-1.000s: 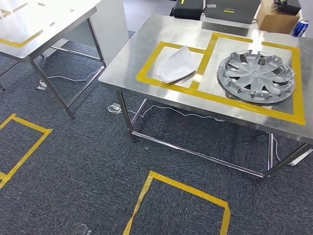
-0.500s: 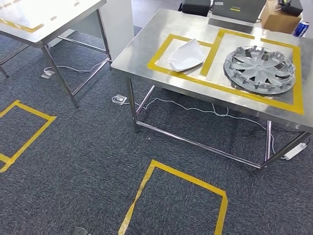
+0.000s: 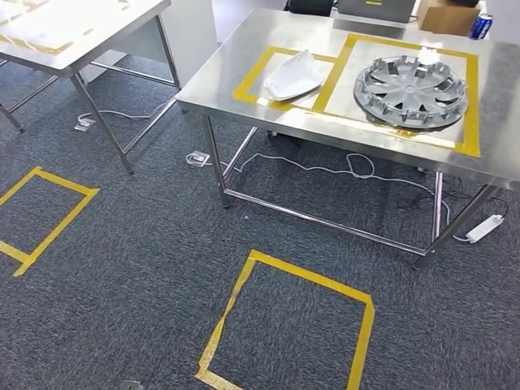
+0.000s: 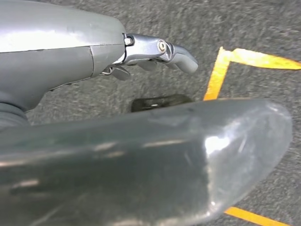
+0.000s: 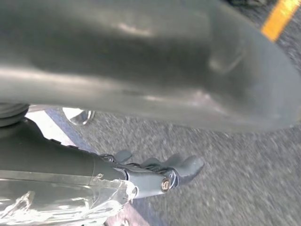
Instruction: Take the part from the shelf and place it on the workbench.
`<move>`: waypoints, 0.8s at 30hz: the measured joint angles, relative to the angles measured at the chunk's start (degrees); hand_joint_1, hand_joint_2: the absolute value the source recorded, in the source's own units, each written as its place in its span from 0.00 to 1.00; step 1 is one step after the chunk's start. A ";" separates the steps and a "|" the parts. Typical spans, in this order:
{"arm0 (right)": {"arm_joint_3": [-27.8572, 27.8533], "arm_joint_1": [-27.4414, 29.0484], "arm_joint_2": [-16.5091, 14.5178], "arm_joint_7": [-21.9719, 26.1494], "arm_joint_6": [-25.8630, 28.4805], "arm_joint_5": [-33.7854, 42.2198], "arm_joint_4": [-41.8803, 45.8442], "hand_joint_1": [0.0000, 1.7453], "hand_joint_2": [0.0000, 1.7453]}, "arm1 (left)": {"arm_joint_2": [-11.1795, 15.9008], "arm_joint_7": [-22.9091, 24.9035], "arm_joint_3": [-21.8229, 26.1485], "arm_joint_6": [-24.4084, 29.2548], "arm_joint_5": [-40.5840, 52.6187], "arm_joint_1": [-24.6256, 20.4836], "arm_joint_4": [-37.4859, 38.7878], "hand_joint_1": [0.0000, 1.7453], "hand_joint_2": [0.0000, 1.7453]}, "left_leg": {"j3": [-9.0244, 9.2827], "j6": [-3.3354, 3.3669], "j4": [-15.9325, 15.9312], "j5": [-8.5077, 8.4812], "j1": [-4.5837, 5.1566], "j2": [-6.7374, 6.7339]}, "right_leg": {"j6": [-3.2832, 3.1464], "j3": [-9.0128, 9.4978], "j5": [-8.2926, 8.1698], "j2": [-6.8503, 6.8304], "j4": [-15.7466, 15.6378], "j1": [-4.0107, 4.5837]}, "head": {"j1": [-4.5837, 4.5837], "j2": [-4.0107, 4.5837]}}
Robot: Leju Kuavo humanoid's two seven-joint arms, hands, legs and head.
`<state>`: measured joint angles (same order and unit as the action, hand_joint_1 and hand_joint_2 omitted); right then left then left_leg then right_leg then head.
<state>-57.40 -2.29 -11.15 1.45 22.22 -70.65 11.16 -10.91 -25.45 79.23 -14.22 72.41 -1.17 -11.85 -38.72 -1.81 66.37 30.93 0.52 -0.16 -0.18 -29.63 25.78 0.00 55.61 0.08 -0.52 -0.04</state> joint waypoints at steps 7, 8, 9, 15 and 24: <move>-0.24 -0.38 -0.17 0.46 -1.55 0.87 -0.02 0.00 0.00 | 0.08 -0.03 0.02 0.37 0.04 -0.41 -0.01 0.00 0.00 | 12.13 1.06 -8.64 -2.51 -0.05 2.00 | 0.75 -5.73 -4.47 0.76 0.56 0.29 | -0.01 0.00; -0.49 -0.53 -0.21 0.67 -2.28 1.49 -0.02 0.00 0.00 | 0.10 -0.25 0.02 0.64 0.05 -0.49 -0.02 0.00 0.00 | 14.26 1.31 -11.81 -1.84 0.00 2.63 | 1.02 -6.13 -5.08 1.13 0.58 0.33 | 0.04 0.00; -0.79 -0.60 -0.24 0.89 -3.06 2.10 -0.02 0.00 0.00 | 0.12 -0.43 0.02 0.96 0.07 -0.49 -0.02 0.00 0.00 | 15.36 1.51 -13.61 -1.37 0.12 2.70 | 1.31 -6.44 -5.72 1.35 0.49 0.34 | 0.05 -0.01; -2.41 0.10 -0.24 1.18 -4.89 3.21 -0.02 0.00 0.00 | 0.46 1.09 0.13 2.35 0.45 -0.45 -0.02 0.00 0.00 | 13.68 3.06 -14.35 -3.39 -0.13 -0.51 | 3.02 -11.21 1.07 0.94 11.51 -0.11 | 0.86 0.00; -2.87 -0.19 -0.41 1.53 -5.19 3.31 -0.02 0.00 0.00 | 0.68 0.58 0.51 1.11 0.17 -0.63 -0.02 0.00 0.00 | 11.83 1.44 -13.04 -4.37 0.21 -5.42 | 2.49 0.12 0.14 -2.99 0.41 0.01 | 0.69 0.00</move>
<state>-60.26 -2.48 -11.56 2.98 17.03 -67.34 11.15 -10.23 -24.86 79.74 -13.11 72.59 -1.80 -11.87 -26.89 -0.37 53.34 26.57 0.73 -5.59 2.31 -29.52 25.93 -2.98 56.02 0.09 0.16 -0.04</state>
